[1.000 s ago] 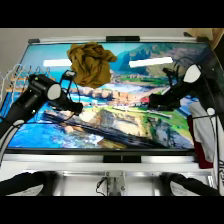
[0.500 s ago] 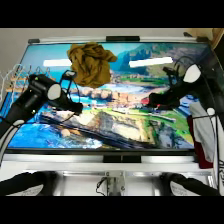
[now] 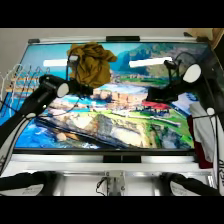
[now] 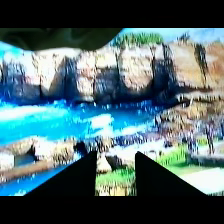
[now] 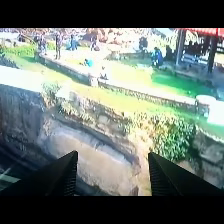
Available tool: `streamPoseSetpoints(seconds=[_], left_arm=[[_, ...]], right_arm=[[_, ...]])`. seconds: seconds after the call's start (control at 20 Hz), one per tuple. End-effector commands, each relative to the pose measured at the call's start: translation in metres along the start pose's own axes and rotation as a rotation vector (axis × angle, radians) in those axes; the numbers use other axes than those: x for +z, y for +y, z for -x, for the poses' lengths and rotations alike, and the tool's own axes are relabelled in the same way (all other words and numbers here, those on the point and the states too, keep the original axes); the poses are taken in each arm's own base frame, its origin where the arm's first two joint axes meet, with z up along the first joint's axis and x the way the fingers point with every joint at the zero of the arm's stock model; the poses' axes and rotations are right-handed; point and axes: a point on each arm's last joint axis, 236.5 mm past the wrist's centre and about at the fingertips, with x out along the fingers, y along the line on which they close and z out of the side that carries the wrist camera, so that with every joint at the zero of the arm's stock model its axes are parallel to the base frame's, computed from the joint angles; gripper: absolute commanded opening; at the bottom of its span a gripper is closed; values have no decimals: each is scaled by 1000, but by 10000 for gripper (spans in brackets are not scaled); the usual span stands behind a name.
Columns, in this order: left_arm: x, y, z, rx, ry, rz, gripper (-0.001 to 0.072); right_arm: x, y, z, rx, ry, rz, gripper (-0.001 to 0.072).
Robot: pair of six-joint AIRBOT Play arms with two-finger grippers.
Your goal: Fold the shirts.
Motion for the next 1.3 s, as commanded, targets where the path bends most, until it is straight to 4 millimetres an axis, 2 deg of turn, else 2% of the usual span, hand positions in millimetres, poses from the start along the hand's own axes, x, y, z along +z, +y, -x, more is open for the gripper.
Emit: streamPoseSetpoints(seconds=[0.0, 0.05, 0.15, 0.3, 0.4, 0.6, 0.65, 0.7, 0.75, 0.8, 0.85, 0.9, 0.95, 1.05, 1.15, 1.2, 1.25], left_arm=[[51, 53, -51, 50, -109, 210, 356], [52, 78, -69, 86, -70, 260, 366], [53, 120, -101, 114, 4, 388, 640], [55, 167, -131, 140, 26, 464, 659], [54, 176, -147, 93, 30, 547, 659], [58, 160, -175, -32, -10, 578, 653], [58, 156, -179, -54, -13, 605, 589], [58, 151, -182, -77, -11, 632, 475], [59, 146, -180, -104, -1, 661, 310], [64, 139, -174, -145, 2, 702, 54], [73, 130, -164, -192, -4, 729, 45], [90, 119, -148, -243, -39, 691, 45], [117, 105, -118, -301, -104, 611, 45], [173, 65, -29, -380, -269, 387, 45], [222, 17, 97, -432, -481, 191, 44], [235, -8, 171, -466, -588, 113, 44], [239, -31, 237, -497, -678, 47, 45]], right_arm=[[22, -4, -2, -17, -87, 52, 544], [26, -4, -3, -15, -100, 46, 544], [29, -1, -8, 1, -107, 37, 544], [27, 5, -18, 43, -80, 17, 544], [23, 9, -24, 67, -51, 6, 543], [22, 17, -28, 103, -39, -1, 544], [22, 16, -28, 101, -40, 0, 544], [23, 16, -28, 101, -42, -1, 543], [23, 18, -28, 107, -45, -6, 544], [25, 24, -27, 135, -51, -20, 544], [26, 29, -26, 158, -55, -23, 544], [27, 33, -25, 172, -61, -20, 544], [28, 35, -23, 179, -64, -20, 544], [33, 39, -6, 176, -89, 10, 544], [45, 44, 36, 139, -186, 93, 544], [51, 44, 64, 100, -248, 131, 544], [56, 45, 100, 57, -326, 167, 544]])
